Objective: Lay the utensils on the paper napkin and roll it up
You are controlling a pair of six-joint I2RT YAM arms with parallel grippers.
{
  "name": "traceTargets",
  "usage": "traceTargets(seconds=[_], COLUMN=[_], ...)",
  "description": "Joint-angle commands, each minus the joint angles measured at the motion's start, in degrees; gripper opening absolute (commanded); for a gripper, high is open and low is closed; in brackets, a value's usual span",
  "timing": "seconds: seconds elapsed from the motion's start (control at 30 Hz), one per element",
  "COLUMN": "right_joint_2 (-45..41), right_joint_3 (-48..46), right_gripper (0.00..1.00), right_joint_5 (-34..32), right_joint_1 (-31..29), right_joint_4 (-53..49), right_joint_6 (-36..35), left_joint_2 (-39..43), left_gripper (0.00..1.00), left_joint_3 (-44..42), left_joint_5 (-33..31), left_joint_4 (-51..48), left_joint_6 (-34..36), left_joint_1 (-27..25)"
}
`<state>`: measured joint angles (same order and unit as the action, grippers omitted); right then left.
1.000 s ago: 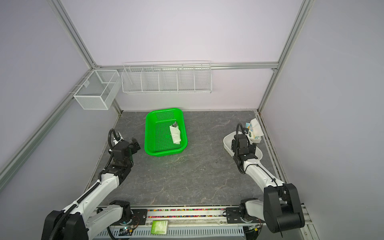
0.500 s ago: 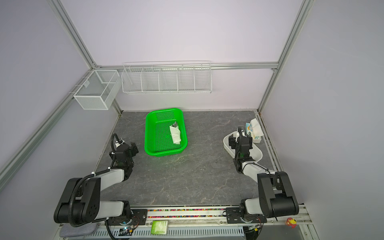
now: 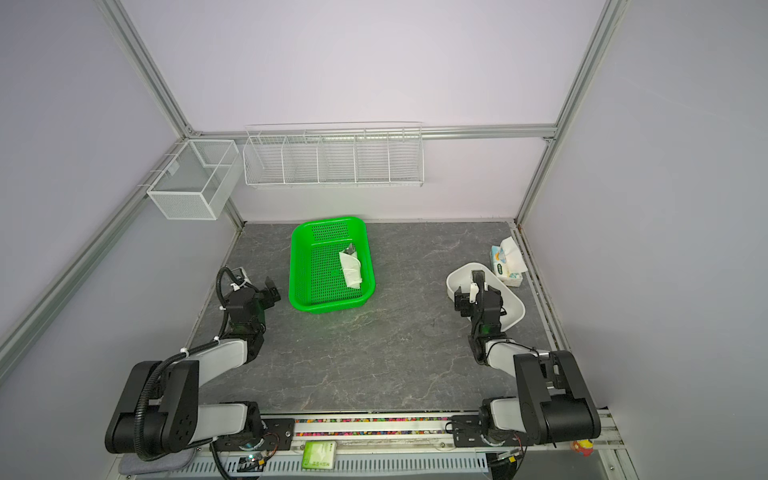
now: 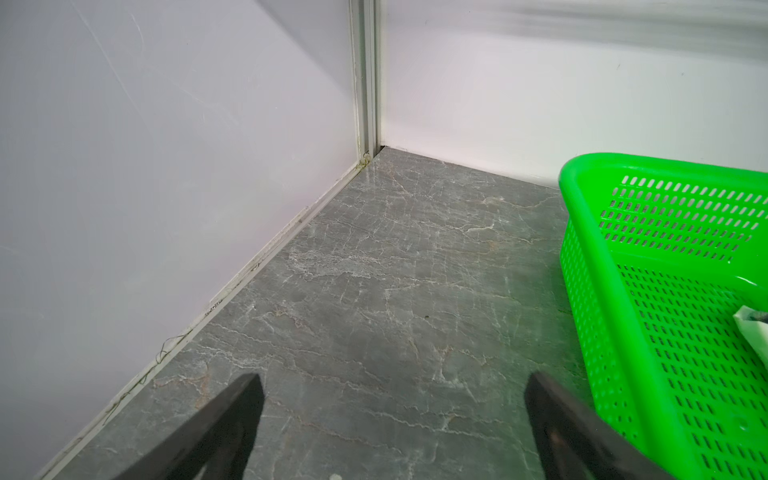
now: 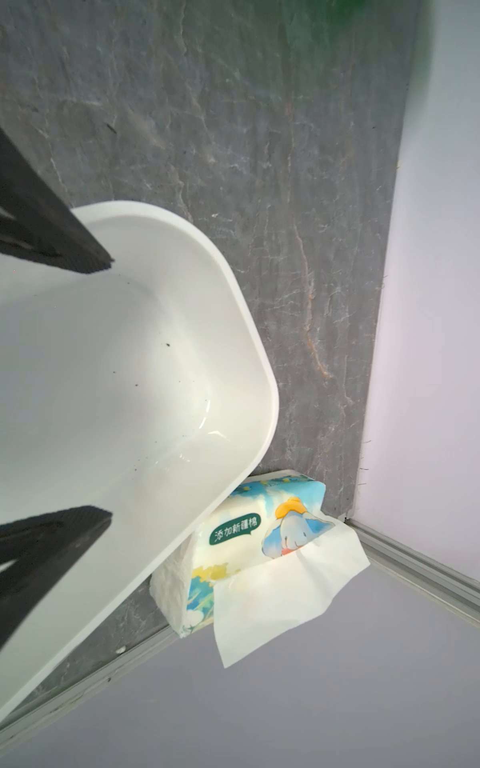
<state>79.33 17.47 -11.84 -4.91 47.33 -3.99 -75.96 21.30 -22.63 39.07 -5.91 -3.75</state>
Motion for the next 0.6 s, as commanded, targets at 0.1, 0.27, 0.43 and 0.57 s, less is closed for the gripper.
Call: traceTargets(seconds=[0.1, 0.27, 0.43, 0.57], right_joint_2=[9.97, 9.35, 8.8, 8.79], right_joint_3=[-2.77, 2.48, 3.34, 3.34], right_gripper=[0.92, 0.96, 0.89, 0.89], right_joint_5=[1.73, -3.75, -3.46, -3.3], right_joint_1=[0.96, 1.17, 2.01, 2.03], right_joint_4=[19.24, 8.23, 5.54, 5.48], right_joint_6=[-1.47, 1.38, 2.22, 2.23], left_joint_2=[-5.38, -11.67, -11.56, -12.0], left_gripper=[0.99, 0.99, 0.99, 0.99], left_joint_3=[-3.46, -5.94, 0.88, 0.64], left_joint_5=[8.15, 7.15, 0.31, 0.21], left_joint_4=[13.28, 24.2, 10.92, 12.39], left_joint_6=[3.5, 3.33, 1.1, 1.39], left_joint_1=[0.44, 0.49, 0.06, -0.07])
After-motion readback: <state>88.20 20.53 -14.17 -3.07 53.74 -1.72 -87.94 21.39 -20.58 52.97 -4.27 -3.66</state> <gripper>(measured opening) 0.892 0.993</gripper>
